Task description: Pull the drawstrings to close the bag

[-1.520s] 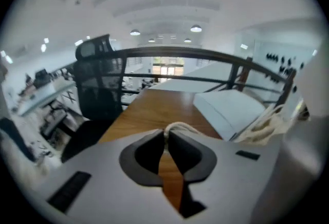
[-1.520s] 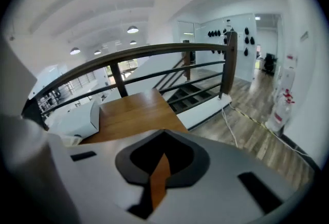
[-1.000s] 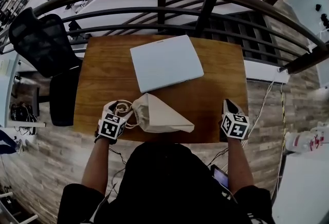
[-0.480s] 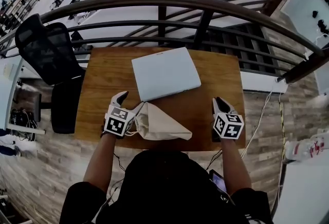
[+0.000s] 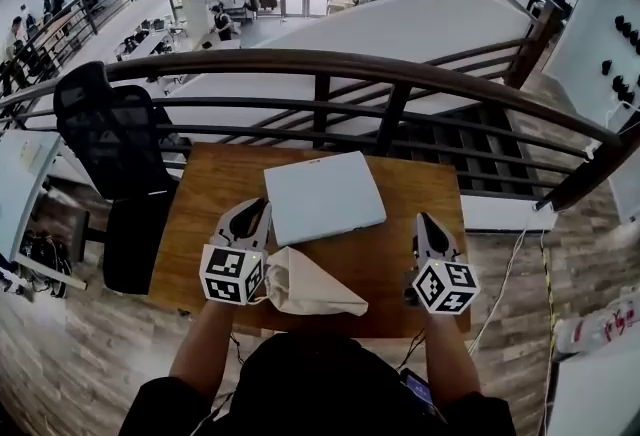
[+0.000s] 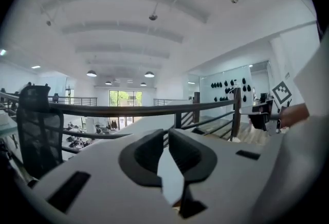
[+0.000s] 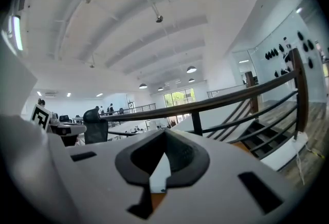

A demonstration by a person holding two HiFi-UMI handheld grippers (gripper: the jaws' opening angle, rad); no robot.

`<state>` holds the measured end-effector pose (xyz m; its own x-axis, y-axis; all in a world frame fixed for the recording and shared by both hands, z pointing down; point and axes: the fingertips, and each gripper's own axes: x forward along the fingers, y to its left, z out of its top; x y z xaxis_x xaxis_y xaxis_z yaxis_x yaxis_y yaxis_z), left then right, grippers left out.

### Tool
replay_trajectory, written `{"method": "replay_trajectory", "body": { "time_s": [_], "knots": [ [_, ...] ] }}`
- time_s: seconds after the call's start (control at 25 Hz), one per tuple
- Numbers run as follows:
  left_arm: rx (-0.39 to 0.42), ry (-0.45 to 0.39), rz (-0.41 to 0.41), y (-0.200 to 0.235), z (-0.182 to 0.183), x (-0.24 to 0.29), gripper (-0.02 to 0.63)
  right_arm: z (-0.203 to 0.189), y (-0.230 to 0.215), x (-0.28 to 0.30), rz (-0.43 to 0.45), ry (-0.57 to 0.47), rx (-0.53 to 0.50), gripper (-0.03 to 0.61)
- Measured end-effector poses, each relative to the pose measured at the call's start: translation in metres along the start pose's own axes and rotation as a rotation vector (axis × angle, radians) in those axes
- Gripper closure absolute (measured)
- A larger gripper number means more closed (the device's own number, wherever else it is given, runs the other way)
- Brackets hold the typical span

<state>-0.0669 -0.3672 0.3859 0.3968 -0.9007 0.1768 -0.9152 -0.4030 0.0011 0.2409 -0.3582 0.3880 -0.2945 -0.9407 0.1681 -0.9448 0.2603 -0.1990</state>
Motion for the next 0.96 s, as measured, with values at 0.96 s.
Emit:
{"method": "replay_trajectory", "body": {
  "time_s": [0.96],
  "knots": [
    [-0.111, 0.020, 0.003, 0.006, -0.029, -0.036, 0.575, -0.035, 0.021, -0.013, 0.039, 0.028, 0.031, 0.588]
  ]
}}
